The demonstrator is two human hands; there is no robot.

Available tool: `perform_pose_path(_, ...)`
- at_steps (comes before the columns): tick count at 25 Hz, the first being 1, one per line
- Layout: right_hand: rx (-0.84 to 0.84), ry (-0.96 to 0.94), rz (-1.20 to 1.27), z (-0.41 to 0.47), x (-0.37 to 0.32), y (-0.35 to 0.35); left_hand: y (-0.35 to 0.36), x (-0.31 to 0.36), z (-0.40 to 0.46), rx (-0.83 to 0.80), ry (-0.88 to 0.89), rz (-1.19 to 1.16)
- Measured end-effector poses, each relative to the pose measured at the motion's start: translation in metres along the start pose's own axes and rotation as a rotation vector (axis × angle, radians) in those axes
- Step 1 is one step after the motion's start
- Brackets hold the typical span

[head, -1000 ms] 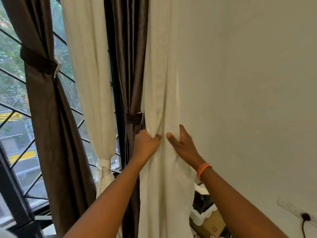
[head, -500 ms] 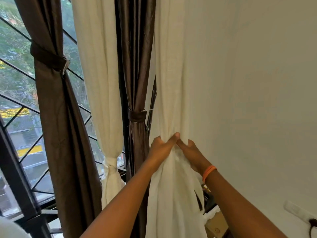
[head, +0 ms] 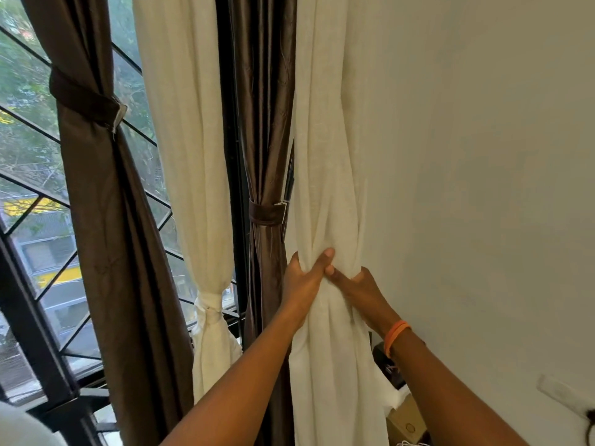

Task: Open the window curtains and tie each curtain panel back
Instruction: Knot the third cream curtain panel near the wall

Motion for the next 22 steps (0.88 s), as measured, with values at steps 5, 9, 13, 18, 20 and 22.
perform_pose_path(5,-0.113,0.002,-0.115,-0.004,0.003,0.006,0.008,-0.004,0.001,-0.069,-0.056,0.032)
perform_pose_path(9,-0.213,-0.051,-0.240,-0.008,0.016,0.013,0.013,-0.002,0.002,-0.132,-0.149,-0.020)
perform_pose_path(13,-0.288,-0.065,-0.476,-0.010,0.008,0.000,0.005,0.001,0.006,-0.084,-0.168,0.198)
perform_pose_path(18,-0.373,0.130,-0.612,-0.007,0.034,-0.054,-0.005,0.002,0.005,-0.202,-0.195,0.199)
perform_pose_path(20,-0.465,0.196,-0.631,-0.007,0.052,-0.060,-0.005,0.003,0.002,-0.258,-0.208,0.179)
perform_pose_path(22,-0.510,0.195,-0.657,-0.008,0.069,-0.054,-0.004,0.002,-0.003,-0.289,-0.225,0.151)
Point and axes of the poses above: each hand's wrist, its own z-axis towards the middle knuckle, its own y-axis out of the palm, x = y × z, the point moved 2 cm from there along z, towards the middle knuckle
